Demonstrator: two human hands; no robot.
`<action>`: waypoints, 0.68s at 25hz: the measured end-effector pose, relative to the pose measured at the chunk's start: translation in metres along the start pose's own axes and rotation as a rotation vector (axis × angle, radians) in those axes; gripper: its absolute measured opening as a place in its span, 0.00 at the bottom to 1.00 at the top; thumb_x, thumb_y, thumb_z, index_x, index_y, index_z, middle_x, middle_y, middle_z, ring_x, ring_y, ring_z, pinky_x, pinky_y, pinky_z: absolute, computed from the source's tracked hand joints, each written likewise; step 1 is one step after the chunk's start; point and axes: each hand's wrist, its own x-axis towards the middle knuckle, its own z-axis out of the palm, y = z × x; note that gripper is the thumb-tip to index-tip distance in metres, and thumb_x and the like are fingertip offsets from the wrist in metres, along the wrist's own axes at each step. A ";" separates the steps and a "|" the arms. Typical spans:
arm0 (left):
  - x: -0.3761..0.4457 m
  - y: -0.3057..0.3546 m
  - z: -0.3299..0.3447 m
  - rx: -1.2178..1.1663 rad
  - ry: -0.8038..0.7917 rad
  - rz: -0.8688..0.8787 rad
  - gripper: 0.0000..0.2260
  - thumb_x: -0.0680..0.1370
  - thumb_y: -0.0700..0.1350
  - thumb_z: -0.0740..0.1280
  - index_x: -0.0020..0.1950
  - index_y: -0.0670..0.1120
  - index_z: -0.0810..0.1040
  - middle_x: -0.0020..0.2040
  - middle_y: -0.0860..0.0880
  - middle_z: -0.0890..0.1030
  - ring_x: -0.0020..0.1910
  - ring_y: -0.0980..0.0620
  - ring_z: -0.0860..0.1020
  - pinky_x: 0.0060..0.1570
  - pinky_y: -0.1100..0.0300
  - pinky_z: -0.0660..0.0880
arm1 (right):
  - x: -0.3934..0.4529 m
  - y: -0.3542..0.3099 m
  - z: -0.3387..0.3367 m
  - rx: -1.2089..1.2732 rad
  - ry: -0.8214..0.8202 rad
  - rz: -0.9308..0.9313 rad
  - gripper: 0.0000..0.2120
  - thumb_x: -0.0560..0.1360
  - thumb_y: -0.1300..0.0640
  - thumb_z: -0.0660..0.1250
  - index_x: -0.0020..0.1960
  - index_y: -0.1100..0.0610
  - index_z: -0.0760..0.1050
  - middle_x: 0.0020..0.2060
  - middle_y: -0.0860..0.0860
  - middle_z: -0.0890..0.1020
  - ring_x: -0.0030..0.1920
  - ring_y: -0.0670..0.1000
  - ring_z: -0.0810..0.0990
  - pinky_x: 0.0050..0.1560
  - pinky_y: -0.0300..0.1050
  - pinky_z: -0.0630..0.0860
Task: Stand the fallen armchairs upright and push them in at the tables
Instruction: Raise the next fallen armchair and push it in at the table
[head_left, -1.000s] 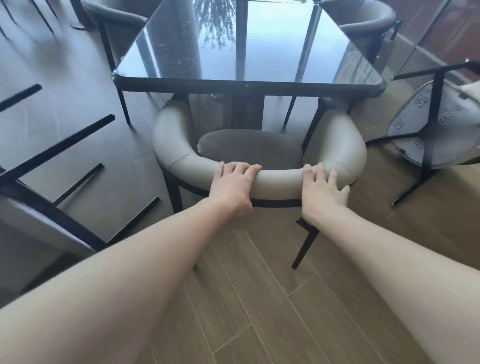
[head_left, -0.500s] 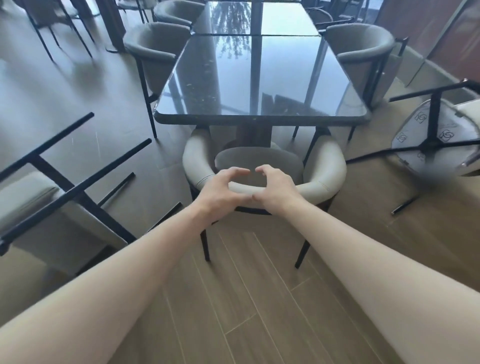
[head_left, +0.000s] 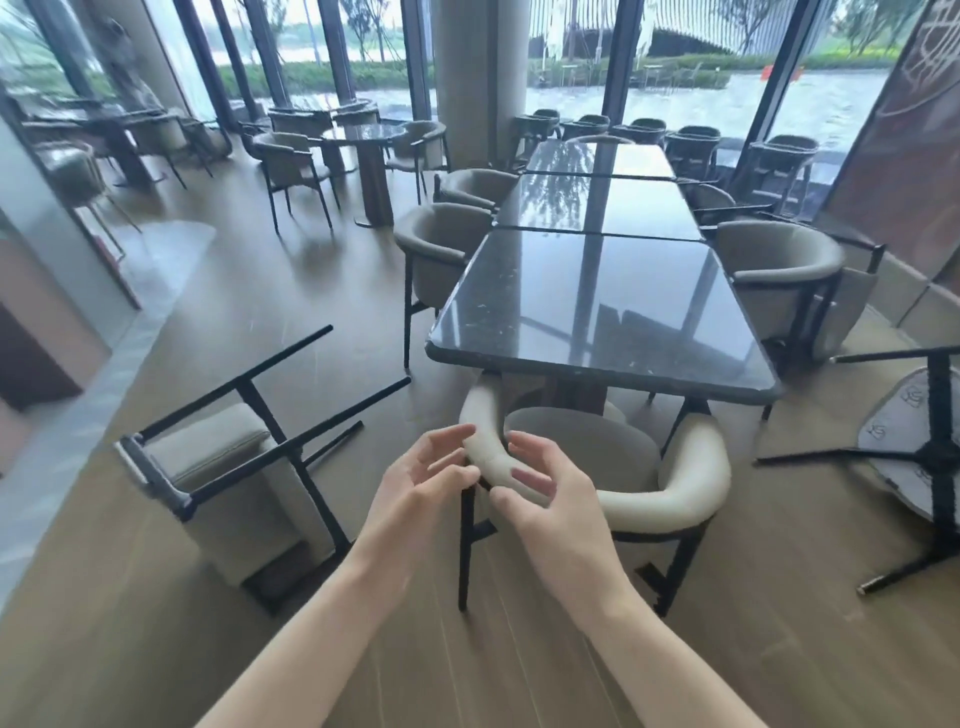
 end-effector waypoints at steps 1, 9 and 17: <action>-0.008 0.006 -0.005 0.003 -0.003 0.018 0.19 0.69 0.50 0.70 0.59 0.64 0.82 0.61 0.63 0.82 0.65 0.65 0.76 0.66 0.53 0.70 | -0.008 -0.007 0.005 0.022 -0.002 -0.021 0.24 0.75 0.60 0.70 0.67 0.41 0.73 0.61 0.34 0.79 0.62 0.34 0.76 0.59 0.35 0.74; -0.068 0.033 -0.068 -0.038 0.198 0.190 0.19 0.69 0.52 0.71 0.60 0.64 0.81 0.64 0.61 0.81 0.67 0.62 0.76 0.67 0.56 0.70 | -0.038 -0.057 0.078 0.117 -0.160 -0.085 0.23 0.76 0.61 0.69 0.68 0.45 0.74 0.62 0.38 0.79 0.61 0.37 0.78 0.63 0.42 0.76; -0.131 0.010 -0.181 -0.068 0.411 0.162 0.22 0.68 0.56 0.70 0.63 0.59 0.80 0.66 0.58 0.80 0.67 0.59 0.76 0.73 0.50 0.68 | -0.067 -0.075 0.196 0.094 -0.267 -0.076 0.21 0.78 0.60 0.68 0.69 0.47 0.73 0.62 0.40 0.79 0.62 0.39 0.78 0.59 0.35 0.73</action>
